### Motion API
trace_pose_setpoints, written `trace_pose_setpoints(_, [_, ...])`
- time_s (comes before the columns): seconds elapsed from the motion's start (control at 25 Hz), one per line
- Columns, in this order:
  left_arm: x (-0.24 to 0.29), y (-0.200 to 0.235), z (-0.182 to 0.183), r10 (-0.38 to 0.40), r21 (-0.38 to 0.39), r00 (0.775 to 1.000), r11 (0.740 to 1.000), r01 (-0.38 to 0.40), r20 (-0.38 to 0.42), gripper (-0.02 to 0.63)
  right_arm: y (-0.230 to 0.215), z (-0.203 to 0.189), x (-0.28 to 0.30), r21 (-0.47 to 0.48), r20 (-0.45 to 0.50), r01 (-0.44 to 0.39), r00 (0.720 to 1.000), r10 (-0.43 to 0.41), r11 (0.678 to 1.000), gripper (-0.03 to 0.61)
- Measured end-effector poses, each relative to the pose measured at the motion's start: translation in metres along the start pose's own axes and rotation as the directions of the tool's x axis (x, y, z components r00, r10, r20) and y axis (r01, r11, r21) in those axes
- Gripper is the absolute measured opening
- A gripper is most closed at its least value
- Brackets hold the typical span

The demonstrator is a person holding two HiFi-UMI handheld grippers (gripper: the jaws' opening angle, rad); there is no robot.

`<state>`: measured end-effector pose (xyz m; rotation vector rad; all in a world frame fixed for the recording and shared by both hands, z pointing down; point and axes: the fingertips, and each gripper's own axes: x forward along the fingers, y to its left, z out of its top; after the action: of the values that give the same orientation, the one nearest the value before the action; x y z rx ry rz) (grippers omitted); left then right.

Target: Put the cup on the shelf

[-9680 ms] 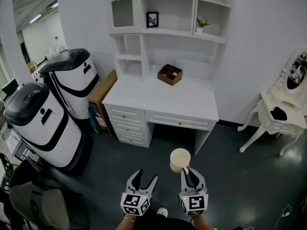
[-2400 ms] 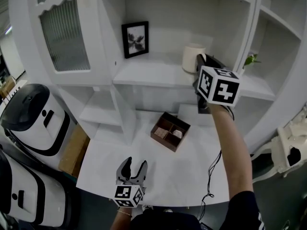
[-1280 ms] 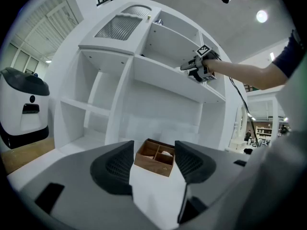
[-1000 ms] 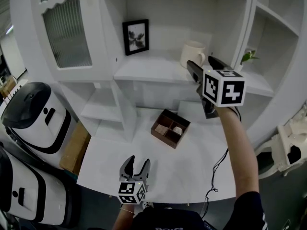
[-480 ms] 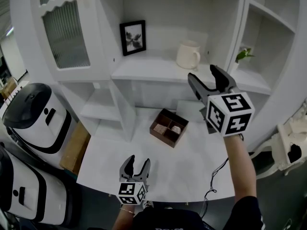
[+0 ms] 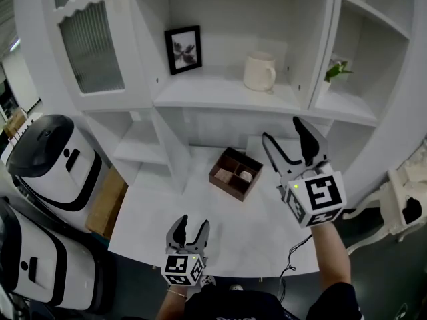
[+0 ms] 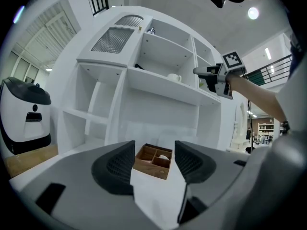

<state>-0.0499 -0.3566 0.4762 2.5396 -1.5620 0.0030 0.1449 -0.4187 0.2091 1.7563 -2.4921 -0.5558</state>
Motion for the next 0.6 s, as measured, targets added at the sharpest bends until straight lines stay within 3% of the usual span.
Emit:
trace_pose_setpoints(0.36, [-0.01,-0.007,-0.003,0.012,0.014,1.0,1.0,-0.012,0.013,0.253,0.027,-0.051,-0.041,0.072,0.012,0.025,1.0,-0.026,0.997,0.301])
trace_pose_setpoints(0.6, [-0.014,-0.012,-0.006,0.006,0.017,1.0,1.0,-0.007,0.021,0.253,0.048,-0.093,-0.064,0.072,-0.031,0.036,0.999,-0.034,0.997,0.296])
